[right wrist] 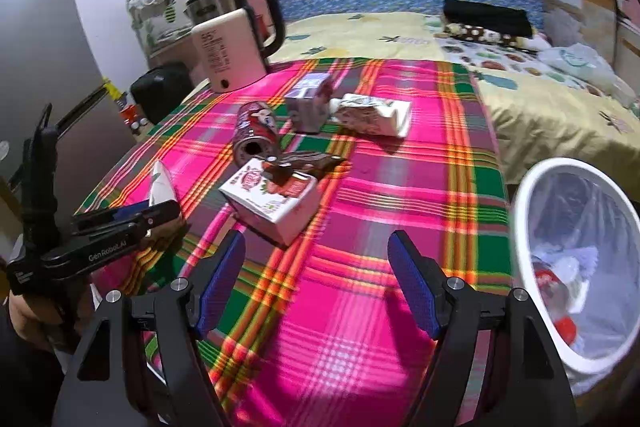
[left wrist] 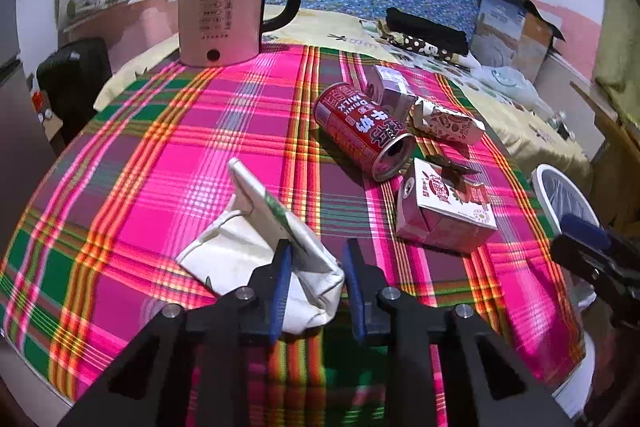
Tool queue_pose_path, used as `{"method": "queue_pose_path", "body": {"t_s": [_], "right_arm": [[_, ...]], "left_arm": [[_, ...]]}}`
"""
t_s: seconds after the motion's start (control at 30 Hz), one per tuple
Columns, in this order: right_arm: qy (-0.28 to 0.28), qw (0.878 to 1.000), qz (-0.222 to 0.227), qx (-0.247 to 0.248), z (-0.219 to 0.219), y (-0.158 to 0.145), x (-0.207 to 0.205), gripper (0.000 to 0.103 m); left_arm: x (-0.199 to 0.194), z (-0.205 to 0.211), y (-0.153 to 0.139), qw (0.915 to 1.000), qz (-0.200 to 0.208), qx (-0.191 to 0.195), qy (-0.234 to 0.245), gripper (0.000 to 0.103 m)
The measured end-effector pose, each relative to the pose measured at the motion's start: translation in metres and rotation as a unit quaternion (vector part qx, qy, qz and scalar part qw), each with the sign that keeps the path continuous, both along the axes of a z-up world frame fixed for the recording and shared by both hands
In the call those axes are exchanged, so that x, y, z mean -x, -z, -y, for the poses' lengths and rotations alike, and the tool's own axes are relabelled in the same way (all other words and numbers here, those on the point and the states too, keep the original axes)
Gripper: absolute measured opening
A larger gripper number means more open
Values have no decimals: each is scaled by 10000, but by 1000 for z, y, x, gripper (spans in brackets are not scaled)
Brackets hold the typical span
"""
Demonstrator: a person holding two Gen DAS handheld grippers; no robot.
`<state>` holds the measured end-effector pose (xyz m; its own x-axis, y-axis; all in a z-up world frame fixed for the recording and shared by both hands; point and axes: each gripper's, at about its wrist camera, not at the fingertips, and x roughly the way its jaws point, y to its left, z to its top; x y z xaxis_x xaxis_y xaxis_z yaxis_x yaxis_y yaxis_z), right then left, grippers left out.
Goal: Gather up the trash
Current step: 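Grasp the white paper bag with the left tool while the right grasps the strawberry milk carton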
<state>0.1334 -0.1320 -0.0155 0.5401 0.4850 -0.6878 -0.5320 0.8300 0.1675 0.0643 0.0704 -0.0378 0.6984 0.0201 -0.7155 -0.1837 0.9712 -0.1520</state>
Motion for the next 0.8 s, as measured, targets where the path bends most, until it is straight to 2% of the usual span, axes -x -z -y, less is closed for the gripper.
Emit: {"method": "queue_pose_path", "body": {"t_s": [0.27, 0.47, 0.67, 0.8], "right_arm": [[-859, 9962, 59, 95, -29, 10, -26, 75], [-1269, 9916, 34, 231, -41, 20, -41, 75], [-1917, 9806, -87, 404, -51, 23, -23, 75], [-1910, 9801, 56, 540, -56, 22, -15, 75]], "left_arm": [[5, -17, -7, 9998, 80, 33, 199, 23], [3, -29, -6, 9995, 33, 115, 292, 23], [4, -38, -1, 9992, -30, 254, 303, 24], [4, -41, 0, 9990, -15, 349, 282, 25]]}}
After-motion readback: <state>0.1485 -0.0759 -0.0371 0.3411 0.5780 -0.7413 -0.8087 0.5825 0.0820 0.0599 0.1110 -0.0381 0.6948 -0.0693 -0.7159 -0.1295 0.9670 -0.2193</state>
